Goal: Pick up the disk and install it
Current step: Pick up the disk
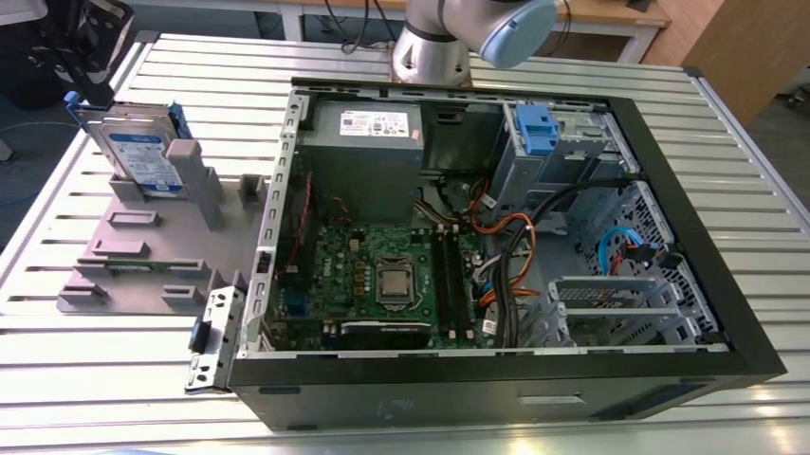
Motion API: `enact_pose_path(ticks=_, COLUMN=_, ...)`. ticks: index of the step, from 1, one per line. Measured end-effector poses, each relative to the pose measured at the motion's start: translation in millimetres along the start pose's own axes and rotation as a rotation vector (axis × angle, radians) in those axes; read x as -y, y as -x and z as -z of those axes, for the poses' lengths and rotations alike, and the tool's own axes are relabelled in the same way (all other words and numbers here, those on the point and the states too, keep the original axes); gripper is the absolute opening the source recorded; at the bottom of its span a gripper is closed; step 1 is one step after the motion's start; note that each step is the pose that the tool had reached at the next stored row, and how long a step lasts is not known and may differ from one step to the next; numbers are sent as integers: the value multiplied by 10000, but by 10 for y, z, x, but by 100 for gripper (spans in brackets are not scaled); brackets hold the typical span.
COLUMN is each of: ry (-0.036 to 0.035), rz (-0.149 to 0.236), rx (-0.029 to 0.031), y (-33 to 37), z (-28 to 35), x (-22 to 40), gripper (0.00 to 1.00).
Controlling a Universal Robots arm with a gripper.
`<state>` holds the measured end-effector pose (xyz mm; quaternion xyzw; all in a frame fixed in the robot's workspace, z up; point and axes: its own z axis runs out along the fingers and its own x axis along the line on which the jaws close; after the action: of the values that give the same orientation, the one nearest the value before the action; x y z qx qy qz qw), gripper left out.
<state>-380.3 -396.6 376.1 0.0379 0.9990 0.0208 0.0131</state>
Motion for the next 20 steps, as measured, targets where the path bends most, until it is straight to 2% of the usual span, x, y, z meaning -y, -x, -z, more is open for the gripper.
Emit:
enact_pose_path(ticks=9, ry=1, rz=52, rx=-2, y=-2, z=0, x=0, gripper=11)
enact_pose_path(ticks=20, ry=9, rz=370, rx=-16, y=-2, z=0, x=0, gripper=11)
